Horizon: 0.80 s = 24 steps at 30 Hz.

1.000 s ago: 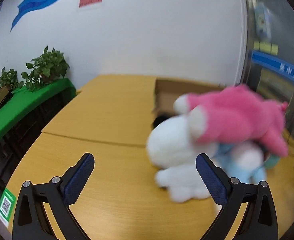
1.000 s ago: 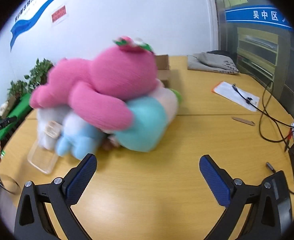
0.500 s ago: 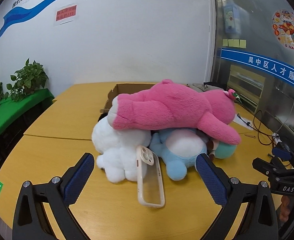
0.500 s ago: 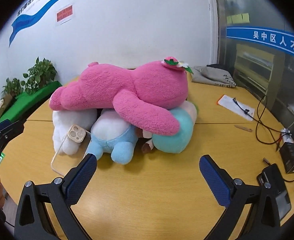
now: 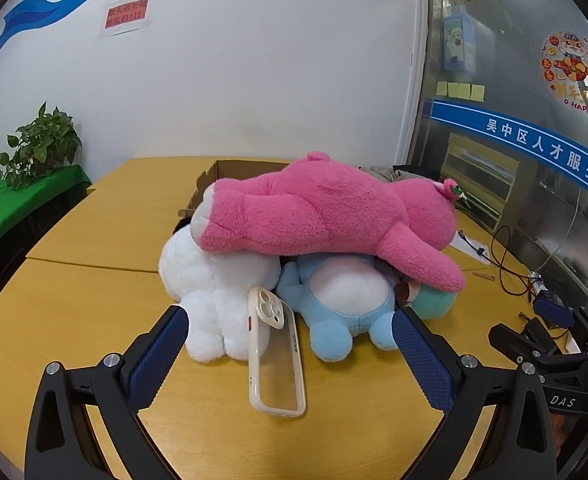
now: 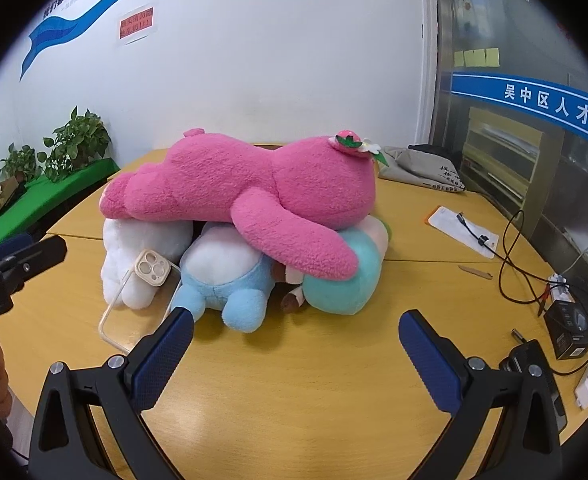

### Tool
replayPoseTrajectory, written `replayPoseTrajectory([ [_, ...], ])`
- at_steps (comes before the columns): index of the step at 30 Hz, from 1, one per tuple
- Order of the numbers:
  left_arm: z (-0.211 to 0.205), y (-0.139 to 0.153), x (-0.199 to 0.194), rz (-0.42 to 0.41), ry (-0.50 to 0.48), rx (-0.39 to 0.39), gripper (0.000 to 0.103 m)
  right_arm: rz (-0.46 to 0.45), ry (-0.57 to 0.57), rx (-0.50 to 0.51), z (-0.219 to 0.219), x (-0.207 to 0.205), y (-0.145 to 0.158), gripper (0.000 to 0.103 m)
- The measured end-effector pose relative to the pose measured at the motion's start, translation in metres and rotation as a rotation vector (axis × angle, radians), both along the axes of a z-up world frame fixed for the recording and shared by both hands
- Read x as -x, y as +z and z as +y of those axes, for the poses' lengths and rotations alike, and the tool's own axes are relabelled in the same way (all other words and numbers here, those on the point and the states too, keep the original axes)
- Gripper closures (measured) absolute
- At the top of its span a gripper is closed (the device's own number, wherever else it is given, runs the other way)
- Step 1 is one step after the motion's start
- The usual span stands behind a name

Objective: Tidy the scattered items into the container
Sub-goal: 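Raise both grippers and aim them at the pink bear atop the pile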

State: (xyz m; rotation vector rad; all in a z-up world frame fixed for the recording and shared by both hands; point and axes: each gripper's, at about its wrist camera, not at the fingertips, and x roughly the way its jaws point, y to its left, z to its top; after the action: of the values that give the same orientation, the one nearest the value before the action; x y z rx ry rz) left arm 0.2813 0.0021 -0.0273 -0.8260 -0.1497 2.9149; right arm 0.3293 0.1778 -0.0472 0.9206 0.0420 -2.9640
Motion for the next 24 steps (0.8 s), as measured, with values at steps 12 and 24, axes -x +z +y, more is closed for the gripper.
replayPoseTrajectory([
  [12, -0.001, -0.019, 0.009, -0.038, -0.018, -0.020, 0.000, 0.002, 0.016, 0.007, -0.011, 0.016, -0.006, 0.000],
  [24, -0.003, -0.031, 0.016, -0.004, -0.009, -0.037, 0.000, -0.016, 0.045, -0.030, -0.019, 0.036, -0.022, 0.001],
])
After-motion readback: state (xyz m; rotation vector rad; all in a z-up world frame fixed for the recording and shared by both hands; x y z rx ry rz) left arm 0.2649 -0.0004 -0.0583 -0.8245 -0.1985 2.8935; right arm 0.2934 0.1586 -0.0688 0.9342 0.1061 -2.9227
